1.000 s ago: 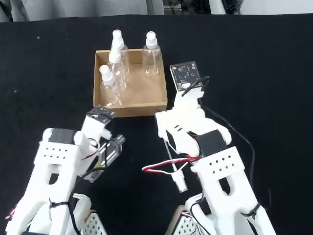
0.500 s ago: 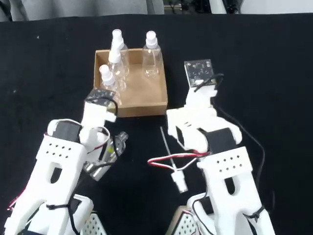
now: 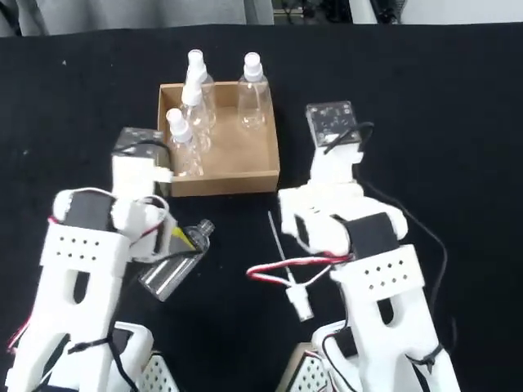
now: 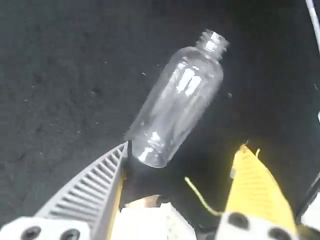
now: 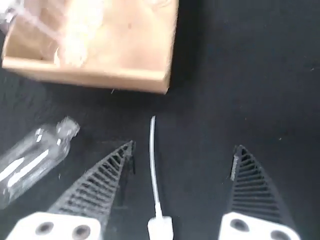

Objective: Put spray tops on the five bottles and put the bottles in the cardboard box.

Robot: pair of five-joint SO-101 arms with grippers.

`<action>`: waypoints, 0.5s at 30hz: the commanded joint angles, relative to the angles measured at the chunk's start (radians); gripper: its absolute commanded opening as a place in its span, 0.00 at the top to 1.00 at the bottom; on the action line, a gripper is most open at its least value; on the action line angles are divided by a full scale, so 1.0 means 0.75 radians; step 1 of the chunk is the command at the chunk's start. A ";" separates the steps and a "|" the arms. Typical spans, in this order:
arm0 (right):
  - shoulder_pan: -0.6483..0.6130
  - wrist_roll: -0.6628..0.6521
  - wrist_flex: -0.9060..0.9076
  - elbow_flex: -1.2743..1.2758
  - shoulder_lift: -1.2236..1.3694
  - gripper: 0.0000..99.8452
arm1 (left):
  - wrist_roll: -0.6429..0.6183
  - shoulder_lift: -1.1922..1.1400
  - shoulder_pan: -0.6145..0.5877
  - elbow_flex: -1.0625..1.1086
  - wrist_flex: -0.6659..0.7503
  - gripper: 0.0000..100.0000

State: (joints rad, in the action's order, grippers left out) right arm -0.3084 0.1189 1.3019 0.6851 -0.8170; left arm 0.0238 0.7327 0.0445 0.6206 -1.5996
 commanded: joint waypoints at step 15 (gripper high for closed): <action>-0.675 0.694 0.174 -0.081 -0.048 0.74 | -0.023 0.023 -0.594 -0.005 0.125 0.70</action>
State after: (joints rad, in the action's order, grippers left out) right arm -0.7472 0.5854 1.4262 0.6836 -0.8170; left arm 0.0192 0.7327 -0.3360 0.6222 -1.5551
